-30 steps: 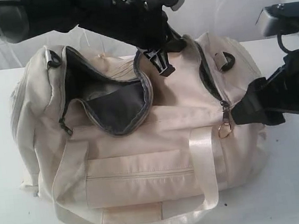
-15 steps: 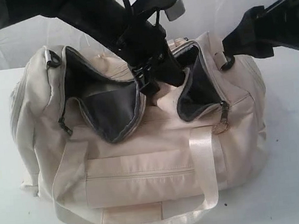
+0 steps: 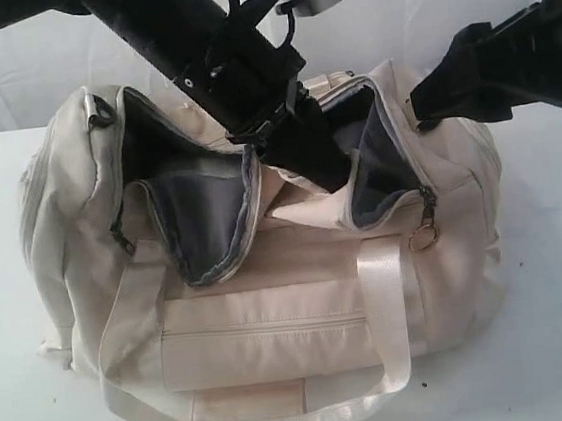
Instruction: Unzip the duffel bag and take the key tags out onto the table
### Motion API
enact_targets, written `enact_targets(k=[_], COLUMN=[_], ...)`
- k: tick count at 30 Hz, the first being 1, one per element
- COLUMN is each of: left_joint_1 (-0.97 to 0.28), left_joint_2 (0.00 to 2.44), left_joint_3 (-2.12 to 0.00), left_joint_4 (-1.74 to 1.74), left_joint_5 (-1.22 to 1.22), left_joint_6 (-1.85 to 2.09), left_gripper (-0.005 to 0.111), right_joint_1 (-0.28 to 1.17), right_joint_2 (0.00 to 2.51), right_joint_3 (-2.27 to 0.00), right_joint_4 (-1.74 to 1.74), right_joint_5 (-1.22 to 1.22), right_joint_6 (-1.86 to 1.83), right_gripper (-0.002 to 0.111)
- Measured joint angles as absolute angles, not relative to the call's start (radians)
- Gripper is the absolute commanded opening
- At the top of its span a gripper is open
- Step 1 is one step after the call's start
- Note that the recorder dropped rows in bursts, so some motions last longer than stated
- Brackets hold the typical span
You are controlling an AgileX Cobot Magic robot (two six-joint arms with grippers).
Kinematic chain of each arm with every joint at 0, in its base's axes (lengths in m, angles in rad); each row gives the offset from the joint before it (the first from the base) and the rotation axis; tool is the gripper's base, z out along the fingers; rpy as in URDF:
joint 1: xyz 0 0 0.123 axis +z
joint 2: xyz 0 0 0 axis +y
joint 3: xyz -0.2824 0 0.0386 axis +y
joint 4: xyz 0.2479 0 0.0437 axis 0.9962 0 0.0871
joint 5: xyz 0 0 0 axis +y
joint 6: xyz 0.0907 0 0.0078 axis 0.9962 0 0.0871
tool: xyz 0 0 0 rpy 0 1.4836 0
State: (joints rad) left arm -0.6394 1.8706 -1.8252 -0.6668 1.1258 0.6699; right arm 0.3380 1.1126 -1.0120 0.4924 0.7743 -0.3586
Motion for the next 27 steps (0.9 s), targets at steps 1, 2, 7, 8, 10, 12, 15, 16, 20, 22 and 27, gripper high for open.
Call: enact_targets(k=[1,2,7,8,10,12,15,16,20,22,27], left_joint_1=[-0.639,-0.639,-0.639,-0.639,-0.639,-0.639,-0.639,-0.639,-0.639,-0.639,-0.639], left_joint_2=[1.873,1.873,1.873,1.873,1.860,1.835,1.782,1.767,1.707,1.684,1.632], left_joint_3=[-1.825,-1.825,-1.825,-1.825,-1.825,-1.825,-1.825,-1.825,-1.825,-1.825,-1.825], left_joint_4=[-0.646,-0.632,-0.578,-0.576,-0.565,-0.553,-0.544,-0.535,-0.508,-0.487,-0.332], left_joint_5=[1.126,1.128,1.127,1.127,1.127,1.128,1.130,1.130,1.130,1.130,1.132], left_joint_6=[0.658,0.656,0.652,0.651,0.651,0.655,0.671,0.671,0.678,0.685,0.672], left_gripper=[0.065,0.072,0.078,0.078,0.078,0.078,0.078,0.078,0.078,0.078,0.078], right_joint_1=[0.338,0.338,0.338,0.338,0.338,0.338,0.338,0.338,0.338,0.338,0.338], right_joint_2=[1.113,1.113,1.113,1.113,1.113,1.113,1.113,1.113,1.113,1.113,1.113], right_joint_3=[-1.012,-1.012,-1.012,-1.012,-1.012,-1.012,-1.012,-1.012,-1.012,-1.012,-1.012], right_joint_4=[0.492,0.492,0.492,0.492,0.492,0.492,0.492,0.492,0.492,0.492,0.492], right_joint_5=[0.776,0.780,0.782,0.782,0.782,0.782,0.776,0.773,0.769,0.767,0.767], right_joint_6=[-0.359,-0.359,-0.359,-0.359,-0.359,-0.359,-0.359,-0.359,-0.359,-0.359,-0.376], right_gripper=[0.070,0.070,0.070,0.070,0.070,0.070,0.070,0.070,0.070,0.070,0.070])
